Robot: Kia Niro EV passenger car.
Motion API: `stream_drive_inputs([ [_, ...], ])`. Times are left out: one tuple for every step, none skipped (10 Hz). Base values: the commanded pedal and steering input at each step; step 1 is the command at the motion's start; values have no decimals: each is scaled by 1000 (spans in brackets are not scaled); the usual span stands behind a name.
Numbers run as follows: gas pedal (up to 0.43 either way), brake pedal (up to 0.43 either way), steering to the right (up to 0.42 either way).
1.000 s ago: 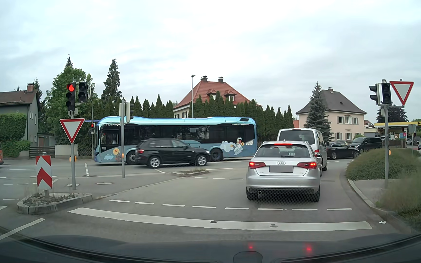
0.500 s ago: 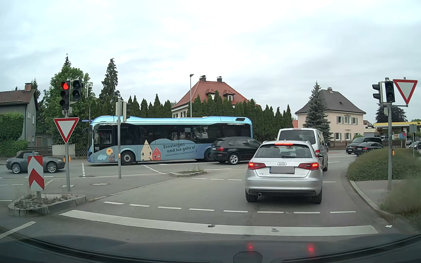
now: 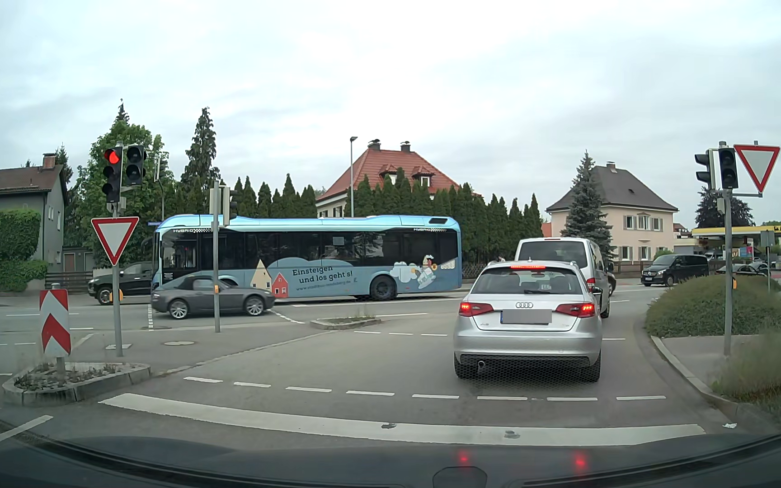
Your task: Follow the waypoints while adhering to traffic rules and regulations
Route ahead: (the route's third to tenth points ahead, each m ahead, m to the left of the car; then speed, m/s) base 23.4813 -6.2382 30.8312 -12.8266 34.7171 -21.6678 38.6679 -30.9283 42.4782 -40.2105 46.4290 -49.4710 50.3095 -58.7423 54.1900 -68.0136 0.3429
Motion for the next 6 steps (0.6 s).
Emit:
stream_drive_inputs([
  [0,140,61],
  [0,140,61],
  [0,140,61],
  [0,140,61],
  [0,140,62],
  [0,140,62],
])
